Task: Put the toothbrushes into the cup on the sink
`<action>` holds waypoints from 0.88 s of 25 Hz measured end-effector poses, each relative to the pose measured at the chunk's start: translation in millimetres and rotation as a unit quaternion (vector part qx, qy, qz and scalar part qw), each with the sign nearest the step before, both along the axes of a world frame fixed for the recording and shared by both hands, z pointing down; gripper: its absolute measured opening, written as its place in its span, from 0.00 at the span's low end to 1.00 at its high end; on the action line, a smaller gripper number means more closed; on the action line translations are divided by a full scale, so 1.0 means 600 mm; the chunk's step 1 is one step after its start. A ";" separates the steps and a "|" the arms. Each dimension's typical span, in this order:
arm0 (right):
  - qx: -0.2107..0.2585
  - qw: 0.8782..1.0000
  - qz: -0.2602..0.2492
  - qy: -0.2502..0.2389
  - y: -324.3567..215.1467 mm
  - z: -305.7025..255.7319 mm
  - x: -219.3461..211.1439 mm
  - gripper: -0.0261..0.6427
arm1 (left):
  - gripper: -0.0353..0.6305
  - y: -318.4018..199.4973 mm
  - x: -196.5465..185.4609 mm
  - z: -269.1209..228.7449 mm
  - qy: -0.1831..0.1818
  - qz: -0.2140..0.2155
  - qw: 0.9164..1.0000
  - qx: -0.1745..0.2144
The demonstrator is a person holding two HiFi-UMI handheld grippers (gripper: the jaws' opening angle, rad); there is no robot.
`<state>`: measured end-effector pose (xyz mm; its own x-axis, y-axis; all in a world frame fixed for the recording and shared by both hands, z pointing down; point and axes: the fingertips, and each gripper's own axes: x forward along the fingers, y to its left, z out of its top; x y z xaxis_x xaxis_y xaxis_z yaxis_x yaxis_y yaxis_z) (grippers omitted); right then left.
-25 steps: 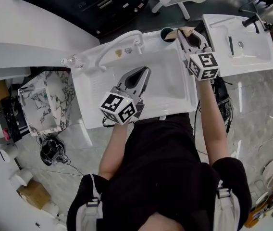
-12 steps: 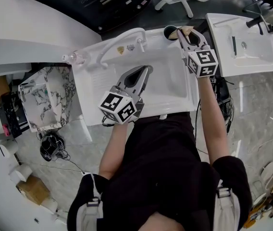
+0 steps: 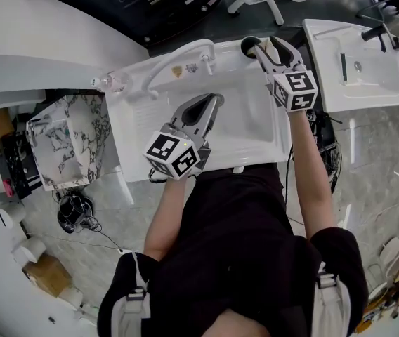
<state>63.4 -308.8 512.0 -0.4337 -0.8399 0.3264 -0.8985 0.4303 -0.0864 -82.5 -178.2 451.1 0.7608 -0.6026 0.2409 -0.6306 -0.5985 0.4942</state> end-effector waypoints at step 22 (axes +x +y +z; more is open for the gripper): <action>0.049 0.999 0.017 -0.004 0.045 -0.091 0.008 0.33 | 0.06 0.030 0.002 -0.024 0.012 0.026 0.999 0.021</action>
<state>68.1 -281.6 457.6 -0.4065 -0.8820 0.2385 -0.9122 0.4064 -0.0516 -81.1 -160.0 437.0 0.7963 -0.5717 0.1978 -0.5866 -0.6500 0.4831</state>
